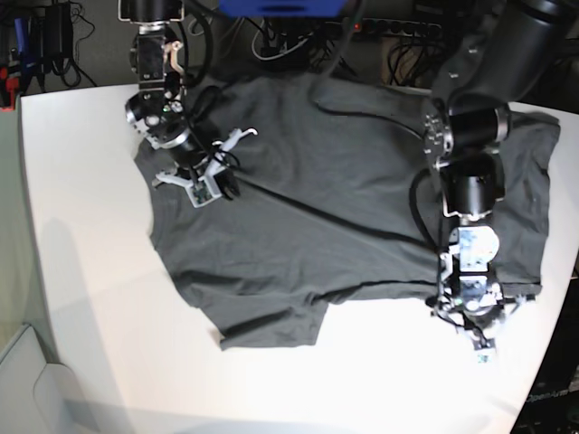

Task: Layout the t-shirt on the table in an organized manner, then fold the t-shirt properly
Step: 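Drag both grippers toward the shirt's shoulder edge, spreading the shirt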

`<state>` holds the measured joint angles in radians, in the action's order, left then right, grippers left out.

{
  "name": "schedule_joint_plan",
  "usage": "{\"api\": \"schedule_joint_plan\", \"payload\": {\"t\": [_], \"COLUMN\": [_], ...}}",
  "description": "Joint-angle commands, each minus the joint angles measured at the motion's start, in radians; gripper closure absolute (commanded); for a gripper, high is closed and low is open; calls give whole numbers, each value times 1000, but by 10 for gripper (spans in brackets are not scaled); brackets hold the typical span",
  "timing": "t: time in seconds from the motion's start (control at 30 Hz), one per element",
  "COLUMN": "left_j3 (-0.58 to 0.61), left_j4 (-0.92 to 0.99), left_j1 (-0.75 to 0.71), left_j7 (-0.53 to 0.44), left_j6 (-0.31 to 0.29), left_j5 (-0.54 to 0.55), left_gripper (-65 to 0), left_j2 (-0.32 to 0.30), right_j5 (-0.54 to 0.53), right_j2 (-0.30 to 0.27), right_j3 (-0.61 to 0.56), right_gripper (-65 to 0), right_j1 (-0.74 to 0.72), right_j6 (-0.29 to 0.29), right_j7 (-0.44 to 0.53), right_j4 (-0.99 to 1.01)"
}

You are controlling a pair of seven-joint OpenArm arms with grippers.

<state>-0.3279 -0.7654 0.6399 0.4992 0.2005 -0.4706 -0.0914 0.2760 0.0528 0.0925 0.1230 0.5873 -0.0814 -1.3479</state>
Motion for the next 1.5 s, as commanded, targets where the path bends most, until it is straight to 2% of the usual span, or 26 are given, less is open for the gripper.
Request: {"api": "schedule_joint_plan", "payload": {"t": [0.0, 0.07, 0.23, 0.33, 0.43, 0.5, 0.6, 0.67, 0.77, 0.9, 1.17, 1.37, 1.47], "left_j3": [3, 23, 105, 112, 109, 112, 109, 105, 105, 106, 111, 106, 103], "left_j4": [-72, -193, -517, -673, -790, -843, -859, -854, -851, -794, -610, -391, -266], "left_j1": [5, -41, -214, -320, -429, -506, -596, -638, -670, -668, -550, -450, -388], "left_j7": [23, 112, 312, 431, 511, 543, 543, 543, 543, 543, 539, 398, 344], "left_j6": [7, -14, -207, -284, -338, -356, -361, -361, -361, -361, -359, -350, -350], "left_j5": [-6, -6, -14, -14, -15, -15, -15, -15, -6, -7, -6, -15, -12], "left_gripper": [-2, -2, -2, -2, -2, -2, -2, -2, -2, -2, -2, -1, -1], "left_j2": [-3, -3, -5, -9, -15, -47, -71, -74, -98, -98, -95, -75, -75], "right_j5": [47, 47, 47, 47, 45, 45, 47, 47, 47, 47, 49, 49, 49], "right_j2": [-5, -5, -3, -3, -3, 0, 2, 3, 3, 2, -46, -52, -74], "right_j3": [2, 3, 2, 2, 2, 2, 2, 2, 2, 0, 11, 94, 111], "right_gripper": [-25, -25, -25, -25, -25, -25, -25, -25, -26, -26, -25, -25, -25], "right_j1": [8, 8, 14, 25, 66, 93, 128, 152, 155, 93, -98, -299, -389], "right_j6": [7, 7, 7, 7, 7, 32, 111, 111, 111, 111, 111, 111, 111], "right_j7": [-88, -88, -94, -96, -96, -96, -97, -103, -171, -249, -314, -321, -318], "right_j4": [-8, -49, -178, -241, -299, -354, -430, -454, -443, -315, -81, 164, 279]}}
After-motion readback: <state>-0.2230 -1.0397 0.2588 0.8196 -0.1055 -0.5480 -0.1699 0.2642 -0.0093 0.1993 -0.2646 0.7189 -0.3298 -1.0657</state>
